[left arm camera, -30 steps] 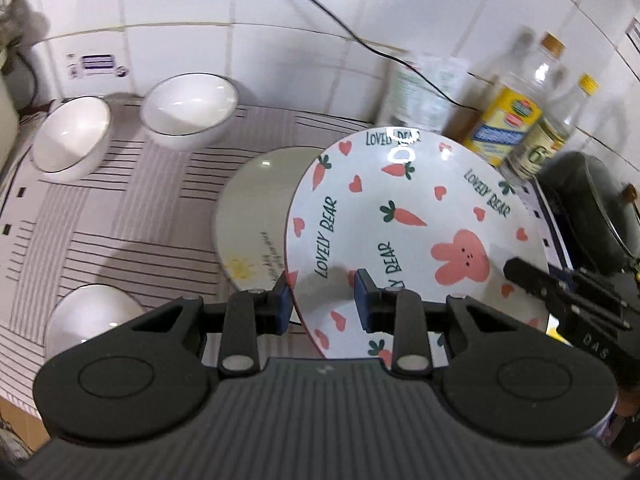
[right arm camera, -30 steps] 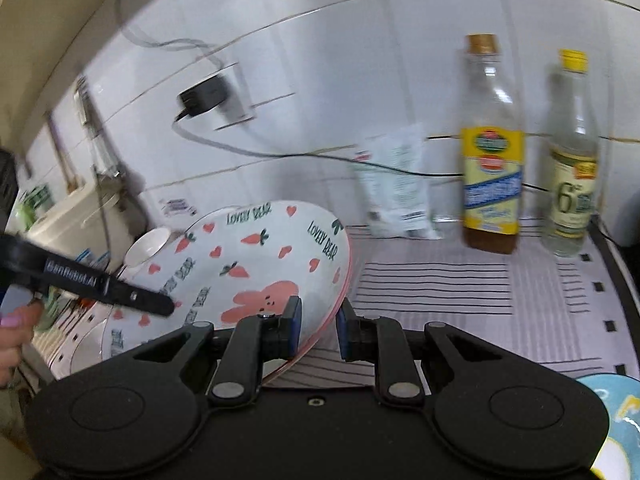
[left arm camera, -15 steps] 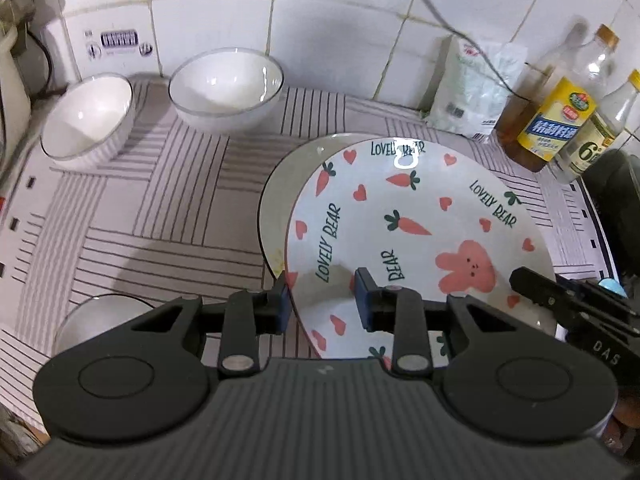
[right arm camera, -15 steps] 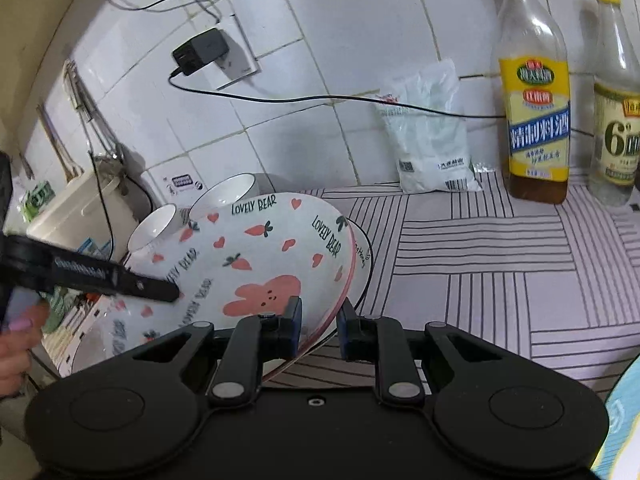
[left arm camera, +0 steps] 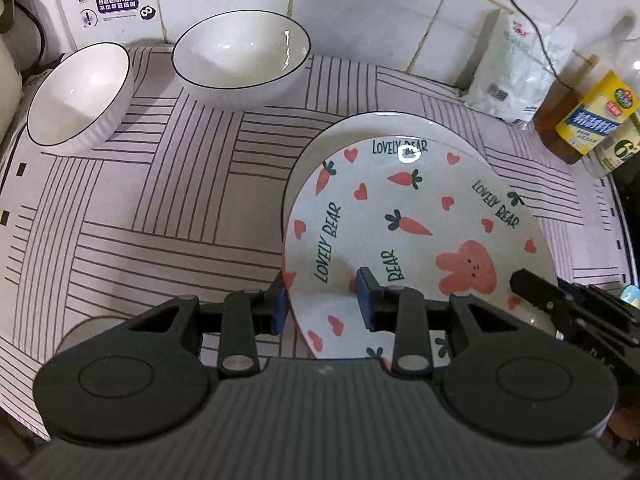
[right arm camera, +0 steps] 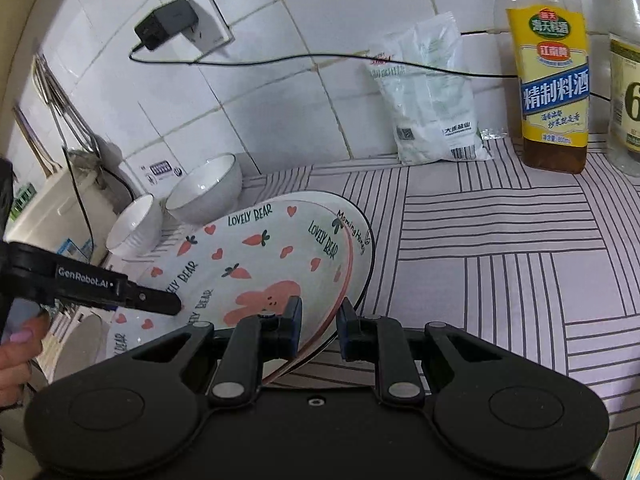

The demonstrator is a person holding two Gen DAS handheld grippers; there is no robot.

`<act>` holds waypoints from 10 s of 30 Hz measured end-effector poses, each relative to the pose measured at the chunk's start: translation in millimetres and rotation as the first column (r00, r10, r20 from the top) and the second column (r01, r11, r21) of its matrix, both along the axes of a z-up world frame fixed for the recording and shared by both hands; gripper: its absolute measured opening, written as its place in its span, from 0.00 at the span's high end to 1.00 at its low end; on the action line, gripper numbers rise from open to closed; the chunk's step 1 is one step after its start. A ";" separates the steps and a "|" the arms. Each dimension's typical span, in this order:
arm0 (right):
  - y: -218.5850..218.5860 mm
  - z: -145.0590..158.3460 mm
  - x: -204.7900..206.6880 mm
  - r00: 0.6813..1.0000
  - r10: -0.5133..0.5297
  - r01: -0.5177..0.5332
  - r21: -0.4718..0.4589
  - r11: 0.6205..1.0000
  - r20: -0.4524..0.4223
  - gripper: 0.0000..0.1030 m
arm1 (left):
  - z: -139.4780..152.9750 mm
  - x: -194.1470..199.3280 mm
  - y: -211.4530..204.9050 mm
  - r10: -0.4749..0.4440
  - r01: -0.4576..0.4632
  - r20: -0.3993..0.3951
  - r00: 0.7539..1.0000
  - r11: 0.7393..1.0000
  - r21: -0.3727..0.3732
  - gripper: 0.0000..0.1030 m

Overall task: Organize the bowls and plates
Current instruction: 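Open the right gripper and release the bunny plate on the stack, then move the right gripper to the blue fried-egg plate rim, then grasp the blue egg plate rim with the right gripper and lift it toward the stack, then lower the blue egg plate onto the bunny plate and open the right gripper, then withdraw the right gripper from the plates while moving the left gripper toward the large white bowl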

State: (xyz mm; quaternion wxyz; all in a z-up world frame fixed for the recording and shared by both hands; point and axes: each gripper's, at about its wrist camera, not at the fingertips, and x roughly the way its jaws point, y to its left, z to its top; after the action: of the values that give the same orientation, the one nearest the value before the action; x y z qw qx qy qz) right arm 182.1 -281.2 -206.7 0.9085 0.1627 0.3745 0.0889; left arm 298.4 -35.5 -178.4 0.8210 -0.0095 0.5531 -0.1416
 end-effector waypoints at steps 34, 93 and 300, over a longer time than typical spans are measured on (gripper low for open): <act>52.9 4.7 28.0 0.981 -0.124 0.070 -0.333 0.940 -0.146 0.65 | -22.2 16.9 1.6 0.017 -0.019 -0.098 0.995 1.000 -0.022 0.66; -68.8 70.7 -226.6 0.852 -0.505 0.521 -0.335 0.785 0.142 0.38 | 70.2 -164.8 -143.6 -0.505 0.503 0.136 0.852 0.863 0.052 0.29; 90.3 81.2 -61.7 0.993 -0.121 0.117 -0.312 0.943 0.005 0.63 | 83.8 -92.9 37.6 -0.167 0.155 0.088 0.982 0.979 0.130 0.71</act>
State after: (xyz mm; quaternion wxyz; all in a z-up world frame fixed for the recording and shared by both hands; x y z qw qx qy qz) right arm 120.4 -191.0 -125.5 0.9238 0.0403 0.3798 -0.0276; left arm 205.5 2.1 -94.6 0.8322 0.0926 0.5183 -0.1739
